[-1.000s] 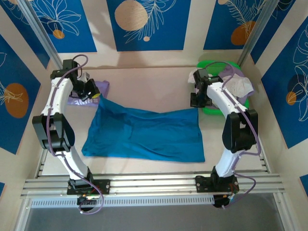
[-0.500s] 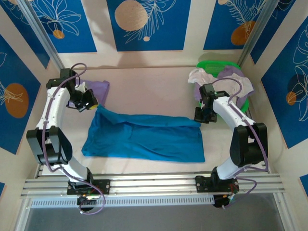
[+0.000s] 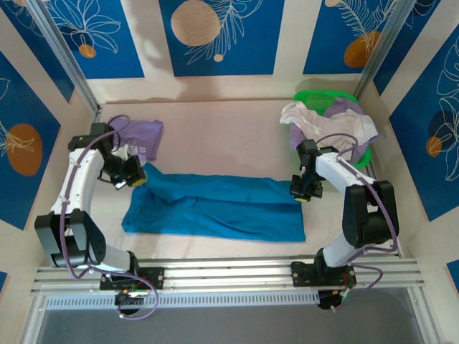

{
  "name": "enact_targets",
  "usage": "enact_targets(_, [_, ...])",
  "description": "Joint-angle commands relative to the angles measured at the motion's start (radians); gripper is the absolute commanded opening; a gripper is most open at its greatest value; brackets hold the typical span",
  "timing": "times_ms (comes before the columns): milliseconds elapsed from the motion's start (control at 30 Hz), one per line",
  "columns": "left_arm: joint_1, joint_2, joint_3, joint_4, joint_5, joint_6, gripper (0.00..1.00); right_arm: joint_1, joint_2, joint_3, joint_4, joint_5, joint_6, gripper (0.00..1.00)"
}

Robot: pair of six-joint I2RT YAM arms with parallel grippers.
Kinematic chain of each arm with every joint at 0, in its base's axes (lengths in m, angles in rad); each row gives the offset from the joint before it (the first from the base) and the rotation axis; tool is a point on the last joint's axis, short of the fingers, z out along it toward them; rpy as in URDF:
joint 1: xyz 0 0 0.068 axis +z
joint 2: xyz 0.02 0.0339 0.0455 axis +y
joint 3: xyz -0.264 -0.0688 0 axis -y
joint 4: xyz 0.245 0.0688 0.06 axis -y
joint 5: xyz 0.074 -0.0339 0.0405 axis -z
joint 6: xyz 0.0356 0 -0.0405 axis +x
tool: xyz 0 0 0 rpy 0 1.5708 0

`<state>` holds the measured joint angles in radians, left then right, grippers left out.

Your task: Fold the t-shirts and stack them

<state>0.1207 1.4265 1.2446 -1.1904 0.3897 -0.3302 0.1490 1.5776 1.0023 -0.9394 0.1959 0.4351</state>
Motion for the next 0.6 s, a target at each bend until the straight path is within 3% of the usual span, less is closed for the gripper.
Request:
enact_targets(0, [0.012, -0.039, -0.095, 0.024, 0.035, -0.006, 0.0, -0.003, 0.02, -0.014, -0.019, -0.049, 0.022, 0.16])
enact_targets(133, [0.012, -0.039, -0.173, 0.089, 0.066, -0.024, 0.0, 0.028, -0.037, 0.015, -0.047, -0.047, 0.015, 0.38])
enact_targets(233, [0.013, -0.015, -0.195, 0.128, 0.088, -0.031, 0.0, 0.072, -0.099, 0.062, -0.101, -0.03, 0.026, 0.44])
enact_targets(367, [0.013, 0.033, -0.162, 0.165, 0.063, -0.033, 0.0, 0.208, -0.153, 0.123, -0.121, -0.018, 0.08, 0.44])
enact_targets(567, [0.017, 0.169, -0.002, 0.196, 0.069, -0.031, 0.0, 0.523, -0.103, 0.201, 0.031, 0.003, 0.168, 0.43])
